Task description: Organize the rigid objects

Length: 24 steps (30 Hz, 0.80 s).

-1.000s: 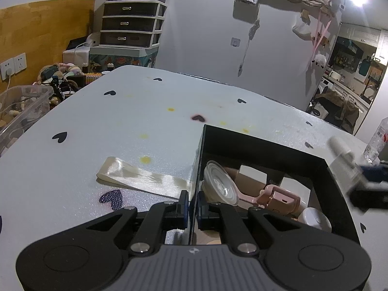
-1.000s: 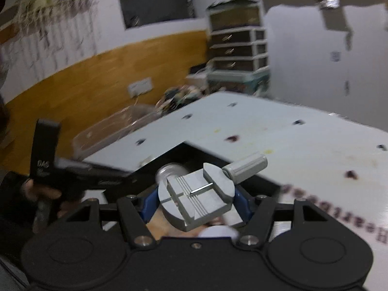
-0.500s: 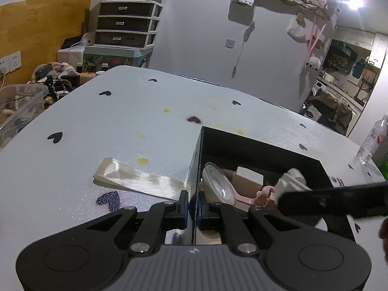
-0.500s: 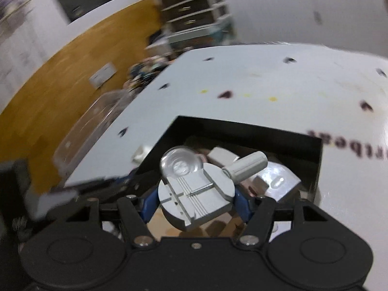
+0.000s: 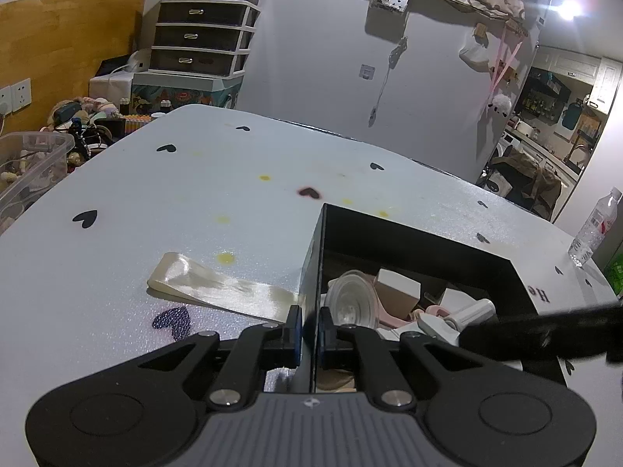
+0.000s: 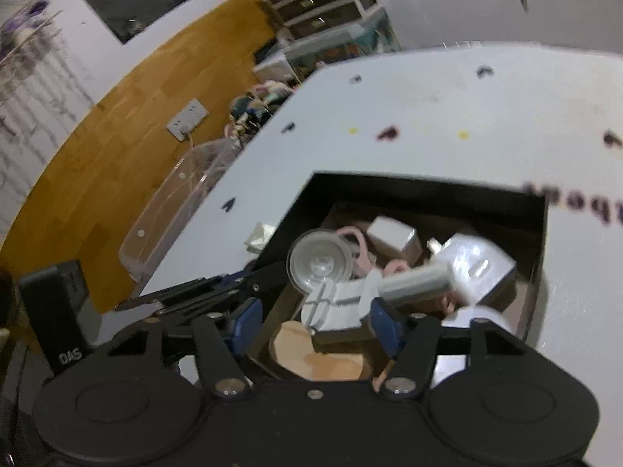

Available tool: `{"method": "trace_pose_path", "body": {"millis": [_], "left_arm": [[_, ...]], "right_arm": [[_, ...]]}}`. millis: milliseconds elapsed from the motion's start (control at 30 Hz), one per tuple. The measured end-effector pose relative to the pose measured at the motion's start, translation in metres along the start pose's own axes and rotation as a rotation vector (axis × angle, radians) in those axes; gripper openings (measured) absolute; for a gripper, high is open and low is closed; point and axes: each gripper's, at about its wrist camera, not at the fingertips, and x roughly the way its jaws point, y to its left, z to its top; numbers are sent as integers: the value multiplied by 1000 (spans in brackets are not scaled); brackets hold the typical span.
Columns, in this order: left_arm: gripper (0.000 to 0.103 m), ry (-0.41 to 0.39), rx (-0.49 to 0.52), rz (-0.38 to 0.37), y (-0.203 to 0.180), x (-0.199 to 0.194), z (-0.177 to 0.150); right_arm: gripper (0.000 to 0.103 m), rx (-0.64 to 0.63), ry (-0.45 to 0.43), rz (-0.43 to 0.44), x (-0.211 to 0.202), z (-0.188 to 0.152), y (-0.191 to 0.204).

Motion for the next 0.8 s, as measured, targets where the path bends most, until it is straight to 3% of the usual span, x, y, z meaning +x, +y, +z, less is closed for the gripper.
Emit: {"method": "trace_pose_path", "body": {"millis": [133, 233, 367, 533, 667, 800], "left_arm": [[8, -1, -1, -1, 0, 0, 0], [8, -1, -1, -1, 0, 0, 0], [8, 0, -1, 0, 0, 0, 0], [7, 1, 2, 4, 1, 0, 1], [7, 2, 2, 4, 0, 0, 1], [7, 2, 3, 5, 0, 0, 1]], "right_arm": [[47, -53, -104, -141, -12, 7, -10], [47, -53, -150, -205, -14, 12, -23], [40, -28, -108, -173, -5, 15, -36], [7, -44, -5, -79, 8, 5, -30], [7, -84, 58, -47, 18, -7, -16], [8, -93, 67, -43, 18, -12, -12]]}}
